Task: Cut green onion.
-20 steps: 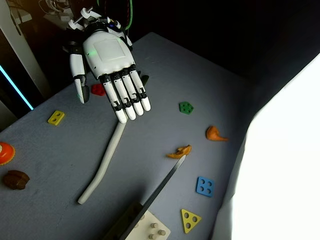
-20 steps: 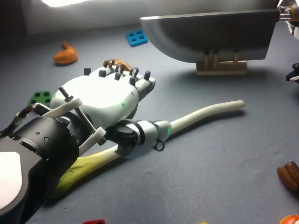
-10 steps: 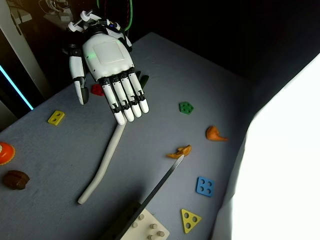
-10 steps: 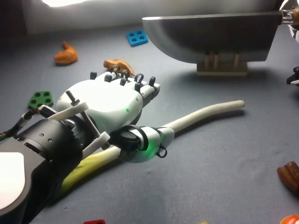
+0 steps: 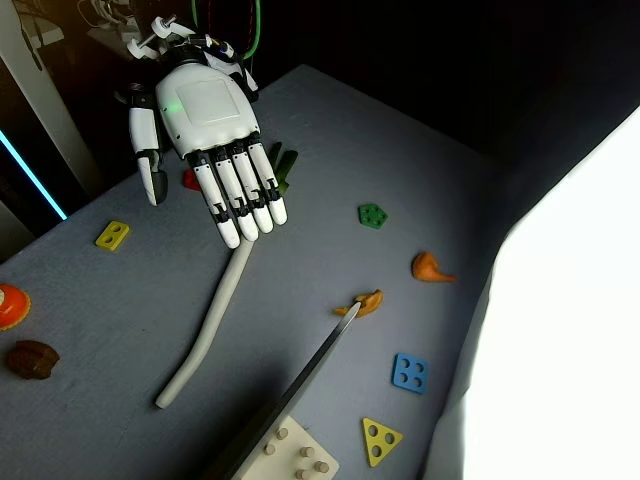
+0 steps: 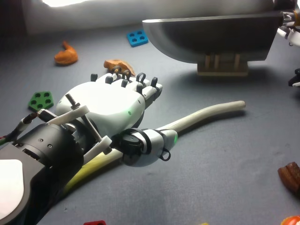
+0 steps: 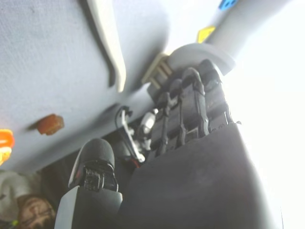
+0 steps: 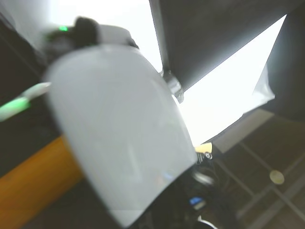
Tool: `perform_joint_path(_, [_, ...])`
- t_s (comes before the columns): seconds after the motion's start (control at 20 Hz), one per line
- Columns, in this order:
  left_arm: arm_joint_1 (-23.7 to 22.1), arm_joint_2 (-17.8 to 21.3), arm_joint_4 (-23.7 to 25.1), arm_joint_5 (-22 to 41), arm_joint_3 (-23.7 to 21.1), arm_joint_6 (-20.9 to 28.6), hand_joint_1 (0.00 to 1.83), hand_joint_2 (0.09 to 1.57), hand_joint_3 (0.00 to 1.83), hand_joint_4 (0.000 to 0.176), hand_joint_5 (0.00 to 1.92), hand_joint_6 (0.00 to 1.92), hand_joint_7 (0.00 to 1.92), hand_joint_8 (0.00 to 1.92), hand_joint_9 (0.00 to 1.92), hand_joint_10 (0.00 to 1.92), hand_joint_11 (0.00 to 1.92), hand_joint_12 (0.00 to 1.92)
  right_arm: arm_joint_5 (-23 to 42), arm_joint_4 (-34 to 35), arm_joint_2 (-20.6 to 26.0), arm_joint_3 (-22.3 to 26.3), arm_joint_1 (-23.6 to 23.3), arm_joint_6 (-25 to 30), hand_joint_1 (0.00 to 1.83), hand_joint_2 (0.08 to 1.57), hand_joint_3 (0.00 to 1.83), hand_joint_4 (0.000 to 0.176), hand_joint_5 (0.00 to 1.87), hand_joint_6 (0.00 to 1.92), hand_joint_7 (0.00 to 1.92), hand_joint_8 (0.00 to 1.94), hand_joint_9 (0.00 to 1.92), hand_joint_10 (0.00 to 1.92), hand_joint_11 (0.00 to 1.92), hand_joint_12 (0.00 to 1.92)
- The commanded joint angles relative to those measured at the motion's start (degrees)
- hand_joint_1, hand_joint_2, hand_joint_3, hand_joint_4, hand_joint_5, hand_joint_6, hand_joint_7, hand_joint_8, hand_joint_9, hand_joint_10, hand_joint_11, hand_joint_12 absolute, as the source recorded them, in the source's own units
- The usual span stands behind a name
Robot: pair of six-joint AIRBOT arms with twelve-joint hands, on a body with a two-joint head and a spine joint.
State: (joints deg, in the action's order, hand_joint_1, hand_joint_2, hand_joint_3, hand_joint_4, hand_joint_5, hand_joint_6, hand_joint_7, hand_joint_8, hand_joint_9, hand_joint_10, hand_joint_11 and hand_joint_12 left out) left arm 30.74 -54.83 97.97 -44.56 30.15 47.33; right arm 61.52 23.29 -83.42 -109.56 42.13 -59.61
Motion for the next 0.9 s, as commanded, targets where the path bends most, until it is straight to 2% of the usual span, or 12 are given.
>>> perform_joint_path(0.0, [-0.9, 0.0, 3.6, -2.4, -0.2, -0.1, 0.0, 1.37, 0.0, 0.0, 0.14, 0.01, 0.16, 0.01, 0.17, 0.02, 0.0, 0.45, 7.1, 0.1, 0.4, -0.5, 0.2, -0.1, 1.11, 1.02, 0.02, 0.0, 0.25, 0.57, 0.34, 0.73, 0.22, 1.23, 0.03, 1.76])
perform_joint_path(0.05, [-1.0, 0.0, 3.5, -2.4, -0.2, -0.1, 0.0, 1.38, 0.0, 0.0, 0.13, 0.01, 0.16, 0.01, 0.17, 0.02, 0.0, 0.49, 7.2, -0.8, 0.5, -0.5, 0.4, -0.1, 1.07, 1.02, 0.02, 0.0, 0.22, 0.44, 0.37, 0.5, 0.22, 1.05, 0.01, 1.66])
perform_joint_path(0.1, [-1.2, 0.0, 3.5, -2.4, -0.2, -0.1, 0.0, 1.38, 0.0, 0.0, 0.12, 0.0, 0.15, 0.0, 0.16, 0.01, 0.0, 0.45, 7.4, -1.5, 0.6, -0.4, 0.7, -0.1, 1.05, 1.01, 0.0, 0.014, 0.17, 0.3, 0.33, 0.26, 0.2, 0.81, 0.0, 1.48])
perform_joint_path(0.15, [-1.6, 0.0, 3.4, -2.4, -0.2, -0.1, 0.0, 1.38, 0.0, 0.0, 0.12, 0.0, 0.13, 0.0, 0.14, 0.0, 0.0, 0.4, 7.5, -2.3, 0.9, -0.4, 0.9, -0.1, 1.03, 0.99, 0.0, 0.029, 0.12, 0.15, 0.24, 0.09, 0.1, 0.58, 0.0, 1.23])
perform_joint_path(0.2, [-1.8, 0.0, 3.2, -2.4, -0.2, -0.1, 0.0, 1.38, 0.0, 0.0, 0.12, 0.0, 0.13, 0.0, 0.12, 0.0, 0.0, 0.32, 7.5, -2.9, 1.1, -0.4, 1.1, -0.1, 0.98, 0.99, 0.0, 0.029, 0.06, 0.07, 0.11, 0.02, 0.02, 0.31, 0.0, 0.84])
perform_joint_path(0.25, [-1.9, 0.0, 3.1, -2.4, -0.2, -0.1, 0.0, 1.38, 0.0, 0.0, 0.12, 0.0, 0.12, 0.0, 0.11, 0.01, 0.0, 0.31, 7.5, -3.7, 1.4, -0.4, 1.4, 0.0, 0.97, 0.99, 0.0, 0.029, 0.06, 0.04, 0.08, 0.01, 0.02, 0.21, 0.0, 0.67])
perform_joint_path(0.3, [-2.0, 0.0, 3.1, -2.4, -0.3, -0.1, 0.0, 1.38, 0.0, 0.0, 0.13, 0.0, 0.13, 0.0, 0.11, 0.0, 0.0, 0.27, 7.4, -4.5, 1.7, -0.4, 1.7, 0.0, 0.92, 0.96, 0.0, 0.039, 0.01, 0.01, 0.02, 0.0, 0.0, 0.04, 0.0, 0.18])
perform_joint_path(0.35, [-2.0, -0.1, 3.1, -2.4, -0.3, -0.1, 0.0, 1.38, 0.0, 0.0, 0.14, 0.0, 0.14, 0.0, 0.12, 0.01, 0.0, 0.33, 7.4, -5.6, 2.0, -0.4, 2.1, 0.0, 0.9, 0.93, 0.0, 0.056, 0.0, 0.0, 0.0, 0.0, 0.0, 0.01, 0.0, 0.04])
perform_joint_path(0.5, [-2.0, -0.1, 3.1, -2.4, -0.3, -0.1, 0.0, 1.38, 0.0, 0.0, 0.13, 0.0, 0.13, 0.0, 0.1, 0.0, 0.0, 0.31, 7.4, -6.8, 2.7, -0.4, 2.4, -0.1, 0.9, 0.88, 0.0, 0.074, 0.0, 0.0, 0.0, 0.0, 0.0, 0.0, 0.0, 0.0])
perform_joint_path(0.65, [-1.9, -0.1, 3.2, -2.5, -0.2, -0.1, 0.0, 1.37, 0.0, 0.0, 0.11, 0.01, 0.11, 0.0, 0.08, 0.01, 0.0, 0.12, 7.3, -7.9, 3.7, -0.3, 2.1, -0.2, 0.91, 0.86, 0.0, 0.075, 0.0, 0.0, 0.0, 0.0, 0.0, 0.0, 0.0, 0.0])
perform_joint_path(0.75, [-1.8, -0.1, 3.2, -2.5, -0.3, -0.1, 0.0, 1.37, 0.0, 0.0, 0.13, 0.01, 0.14, 0.01, 0.12, 0.01, 0.0, 0.22, 7.3, -7.9, 4.1, -0.3, 2.1, -0.2, 0.93, 0.85, 0.0, 0.081, 0.0, 0.0, 0.0, 0.0, 0.0, 0.0, 0.0, 0.0])
perform_joint_path(0.85, [-1.8, -0.1, 3.1, -2.6, -0.2, -0.1, 0.0, 1.37, 0.0, 0.0, 0.14, 0.01, 0.15, 0.01, 0.11, 0.01, 0.0, 0.23, 8.2, -7.9, 4.2, -0.3, 2.1, -0.1, 0.92, 0.86, 0.0, 0.077, 0.0, 0.0, 0.0, 0.0, 0.0, 0.0, 0.0, 0.0])
